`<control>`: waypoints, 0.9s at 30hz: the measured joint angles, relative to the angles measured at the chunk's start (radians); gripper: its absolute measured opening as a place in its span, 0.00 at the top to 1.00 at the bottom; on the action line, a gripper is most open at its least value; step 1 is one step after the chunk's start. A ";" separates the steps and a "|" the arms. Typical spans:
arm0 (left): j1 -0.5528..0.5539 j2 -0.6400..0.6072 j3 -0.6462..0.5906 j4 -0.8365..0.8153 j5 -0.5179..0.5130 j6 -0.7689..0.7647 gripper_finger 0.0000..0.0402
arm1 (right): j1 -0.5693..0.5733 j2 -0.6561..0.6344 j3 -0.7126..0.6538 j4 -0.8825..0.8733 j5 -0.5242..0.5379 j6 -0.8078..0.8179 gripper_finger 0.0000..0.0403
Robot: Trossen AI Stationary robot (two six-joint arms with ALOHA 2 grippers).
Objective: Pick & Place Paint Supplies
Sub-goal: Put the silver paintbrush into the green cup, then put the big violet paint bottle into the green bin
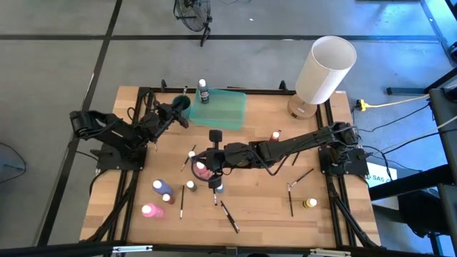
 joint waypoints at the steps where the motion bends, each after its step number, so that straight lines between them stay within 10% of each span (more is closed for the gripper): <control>1: 0.000 0.000 0.000 0.000 0.000 -0.002 0.89 | 0.000 0.000 0.000 -0.008 0.000 -0.001 1.00; 27: -0.004 -0.007 0.000 0.076 0.000 -0.004 0.72 | 0.007 -0.019 -0.002 -0.142 0.127 0.004 1.00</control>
